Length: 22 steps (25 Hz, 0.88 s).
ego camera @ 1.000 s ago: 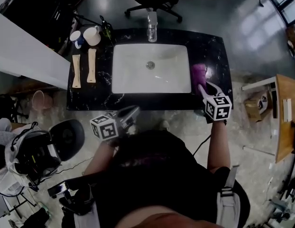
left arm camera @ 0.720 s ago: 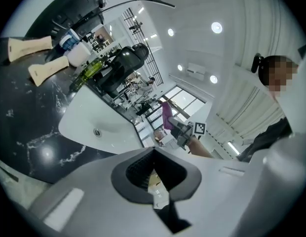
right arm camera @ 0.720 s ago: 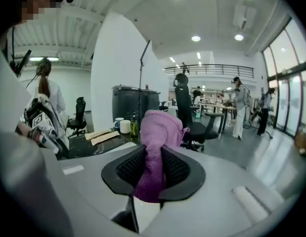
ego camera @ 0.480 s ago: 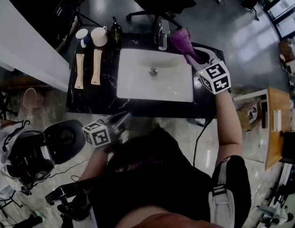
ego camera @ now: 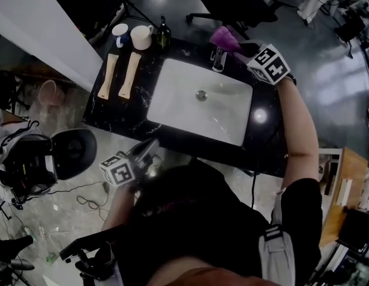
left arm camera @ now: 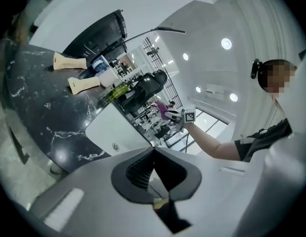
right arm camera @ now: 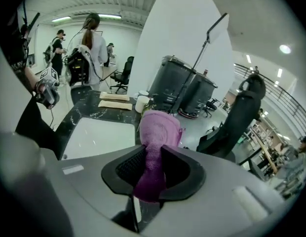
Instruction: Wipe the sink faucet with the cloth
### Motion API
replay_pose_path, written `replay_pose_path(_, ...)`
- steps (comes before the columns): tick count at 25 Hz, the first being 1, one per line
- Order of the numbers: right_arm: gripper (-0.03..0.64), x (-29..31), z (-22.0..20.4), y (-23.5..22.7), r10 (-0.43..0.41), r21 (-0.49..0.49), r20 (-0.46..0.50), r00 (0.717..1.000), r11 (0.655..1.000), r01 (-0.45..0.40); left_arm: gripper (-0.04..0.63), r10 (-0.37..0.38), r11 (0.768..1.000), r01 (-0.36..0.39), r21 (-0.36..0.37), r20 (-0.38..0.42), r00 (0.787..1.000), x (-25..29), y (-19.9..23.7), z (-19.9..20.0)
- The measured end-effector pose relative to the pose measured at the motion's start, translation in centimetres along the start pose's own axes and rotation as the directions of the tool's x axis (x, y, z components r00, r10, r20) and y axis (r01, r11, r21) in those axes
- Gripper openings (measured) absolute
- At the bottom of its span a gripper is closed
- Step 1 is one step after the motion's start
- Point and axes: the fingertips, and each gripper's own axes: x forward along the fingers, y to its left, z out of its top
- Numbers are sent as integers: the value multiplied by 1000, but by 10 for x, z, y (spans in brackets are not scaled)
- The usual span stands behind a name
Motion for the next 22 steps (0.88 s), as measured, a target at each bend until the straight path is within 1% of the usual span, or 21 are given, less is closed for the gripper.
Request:
replay_pose_path(3, 104, 27, -8, -2, 95, -88, -46, 994, 991, -99, 0, 70, 998, -70, -1, 47, 996, 1, 6, -4)
replay_pose_path(5, 104, 43, -11, -8, 124, -130, -85, 989, 982, -134, 0, 107, 994, -106, -20, 74, 991, -1, 10, -5)
replay_pose_path(6, 104, 50, -10, -16, 129, -134, -95, 987, 981, -141, 0, 121, 992, -118, -31, 83, 989, -1, 12, -5)
replay_pose_path(10, 103, 76, -9, -59, 122, -76, -109, 987, 989, -130, 0, 156, 986, -149, -71, 98, 983, 4, 16, -12)
replay_pose_path(13, 103, 88, -7, -77, 122, -30, -113, 986, 991, -127, 0, 172, 983, -163, -88, 106, 979, 5, 20, -15)
replay_pose_path(17, 103, 88, -6, -78, 98, -15, -103, 990, 995, -100, 0, 165, 984, -156, -91, 107, 980, 9, 21, -14)
replay_pose_path(20, 101, 78, -7, -67, 74, -16, -84, 994, 997, -76, 0, 136, 989, -131, -63, 90, 987, 14, 13, -8)
replay_pose_path(22, 101, 63, -9, -50, 79, -14, -57, 995, 997, -80, 0, 114, 993, -111, -43, 75, 991, 17, 8, -6)
